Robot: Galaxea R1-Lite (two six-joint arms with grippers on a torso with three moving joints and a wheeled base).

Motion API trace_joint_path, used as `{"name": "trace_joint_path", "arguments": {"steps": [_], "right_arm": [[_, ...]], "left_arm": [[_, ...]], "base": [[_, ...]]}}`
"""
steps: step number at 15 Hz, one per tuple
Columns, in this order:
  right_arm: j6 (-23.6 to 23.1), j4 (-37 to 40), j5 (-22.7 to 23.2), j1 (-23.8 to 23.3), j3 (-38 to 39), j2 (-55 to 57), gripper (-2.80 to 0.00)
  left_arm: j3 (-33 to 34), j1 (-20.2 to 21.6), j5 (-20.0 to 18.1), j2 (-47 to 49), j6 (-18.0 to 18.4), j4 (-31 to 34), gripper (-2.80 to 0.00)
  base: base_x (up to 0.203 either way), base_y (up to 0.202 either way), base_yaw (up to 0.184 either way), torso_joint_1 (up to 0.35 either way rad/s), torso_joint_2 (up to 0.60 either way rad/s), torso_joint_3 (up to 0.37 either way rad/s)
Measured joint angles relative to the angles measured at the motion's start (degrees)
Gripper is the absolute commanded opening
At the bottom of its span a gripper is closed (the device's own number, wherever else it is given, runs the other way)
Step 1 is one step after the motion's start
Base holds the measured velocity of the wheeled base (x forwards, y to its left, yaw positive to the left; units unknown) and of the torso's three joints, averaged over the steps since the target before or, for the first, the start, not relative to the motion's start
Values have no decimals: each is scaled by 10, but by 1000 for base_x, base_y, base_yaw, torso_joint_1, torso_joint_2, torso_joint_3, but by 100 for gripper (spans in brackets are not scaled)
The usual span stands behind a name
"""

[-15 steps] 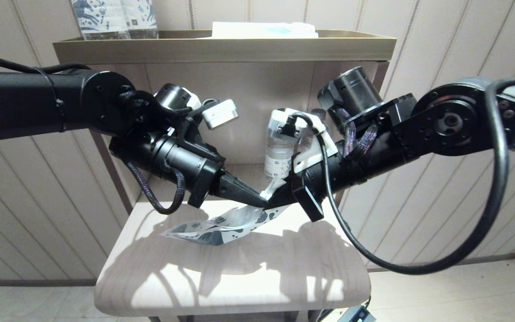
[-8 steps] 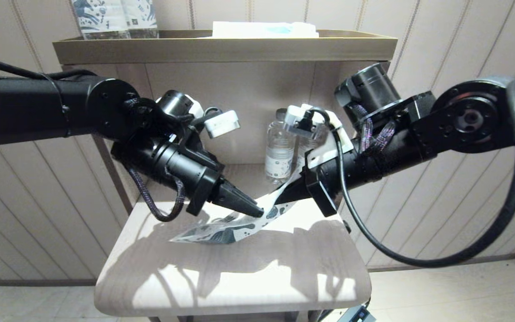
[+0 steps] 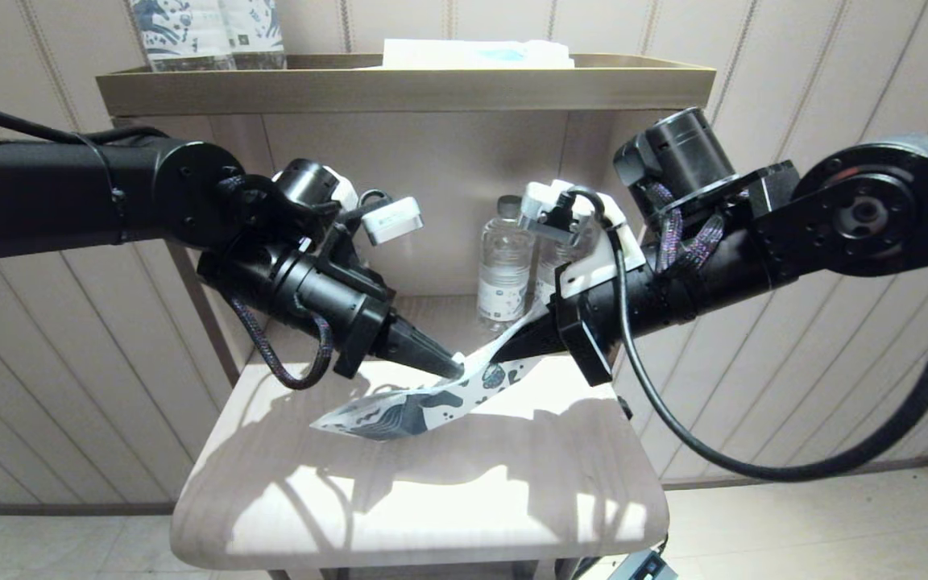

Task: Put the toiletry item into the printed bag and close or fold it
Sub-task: Close the strorage bag and place it on the desk

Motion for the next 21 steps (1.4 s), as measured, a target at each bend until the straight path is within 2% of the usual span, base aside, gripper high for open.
{"name": "trace_joint_path", "arguments": {"steps": [2, 5, 7, 8, 9, 10, 11, 17, 21], "right_arm": [[1, -18, 0, -22, -4, 3, -280], [7, -67, -7, -50, -1, 18, -280], [7, -73, -13, -57, 2, 29, -280], [7, -73, -14, -57, 3, 33, 0], [8, -81, -21, -57, 3, 38, 0], [8, -97, -34, -56, 7, 43, 0], [8, -115, -46, -56, 12, 50, -280], [8, -126, -51, -61, 14, 64, -280], [8, -126, -49, -71, 14, 45, -280]], "left_arm": [[-4, 27, 20, 9, -4, -7, -280], [-16, 77, 28, 31, -10, -36, -280], [-15, 93, 34, 40, -12, -45, -280], [-12, 96, 34, 43, -12, -45, -280], [-9, 97, 34, 45, -11, -45, 0], [-5, 98, 34, 47, -8, -46, 0], [0, 99, 35, 48, -5, -52, 0], [-10, 99, 37, 51, -12, -67, 0], [-20, 99, 35, 21, -15, -62, 0]], "base": [[0, 0, 0, 0, 0, 0], [0, 0, 0, 0, 0, 0], [0, 0, 0, 0, 0, 0], [0, 0, 0, 0, 0, 0], [0, 0, 0, 0, 0, 0], [0, 0, 0, 0, 0, 0], [0, 0, 0, 0, 0, 0], [0, 0, 0, 0, 0, 0], [0, 0, 0, 0, 0, 0]]}}
